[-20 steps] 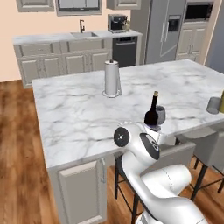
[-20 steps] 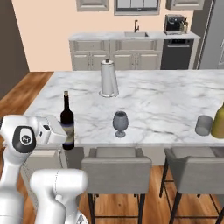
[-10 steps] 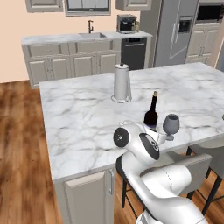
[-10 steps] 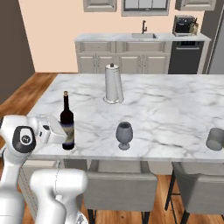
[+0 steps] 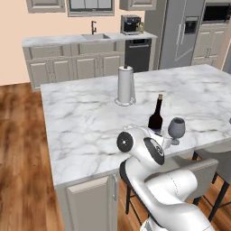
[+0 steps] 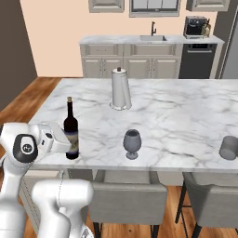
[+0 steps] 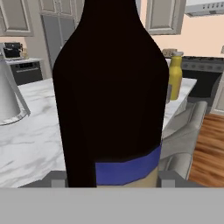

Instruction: There is a wine glass and glass cup on the dining counter. Place the wine bottle next to the wine glass and the juice bottle next to the glass cup.

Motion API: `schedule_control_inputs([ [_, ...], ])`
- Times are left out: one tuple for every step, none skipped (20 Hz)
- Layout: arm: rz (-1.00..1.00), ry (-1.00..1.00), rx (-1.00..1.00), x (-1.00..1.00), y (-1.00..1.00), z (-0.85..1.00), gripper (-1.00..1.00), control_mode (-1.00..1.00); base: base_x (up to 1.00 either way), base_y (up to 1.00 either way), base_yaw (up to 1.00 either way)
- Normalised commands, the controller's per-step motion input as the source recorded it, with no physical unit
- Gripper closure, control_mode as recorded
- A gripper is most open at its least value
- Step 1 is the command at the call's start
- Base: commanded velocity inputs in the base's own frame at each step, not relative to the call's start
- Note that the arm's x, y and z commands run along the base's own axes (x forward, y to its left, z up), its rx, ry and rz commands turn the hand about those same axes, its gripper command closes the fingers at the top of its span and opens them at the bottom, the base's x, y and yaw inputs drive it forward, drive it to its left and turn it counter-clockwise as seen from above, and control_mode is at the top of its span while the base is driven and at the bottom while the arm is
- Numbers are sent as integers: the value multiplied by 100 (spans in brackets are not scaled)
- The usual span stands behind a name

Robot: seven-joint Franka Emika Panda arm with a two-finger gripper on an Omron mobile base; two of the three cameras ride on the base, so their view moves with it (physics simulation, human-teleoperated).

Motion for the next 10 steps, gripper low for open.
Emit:
schedule_control_inputs([
  [0, 0, 0, 0, 0, 0, 100, 100, 0, 6, 0],
  [0, 0, 0, 0, 0, 0, 100, 100, 0, 5, 3],
  [0, 0, 0, 0, 0, 0, 100, 100, 0, 7, 3],
  [0, 0, 0, 0, 0, 0, 100, 100, 0, 7, 2],
  [0, 0, 0, 0, 0, 0, 100, 100, 0, 8, 2],
  [0, 0, 0, 0, 0, 0, 100, 100, 0, 6, 1],
  [0, 0, 0, 0, 0, 0, 100, 100, 0, 2, 0],
  [0, 0, 0, 0, 0, 0, 100, 100, 0, 0, 0],
  [0, 0, 0, 0, 0, 0, 100, 100, 0, 0, 0],
  [0, 0, 0, 0, 0, 0, 100, 100, 0, 0, 0],
])
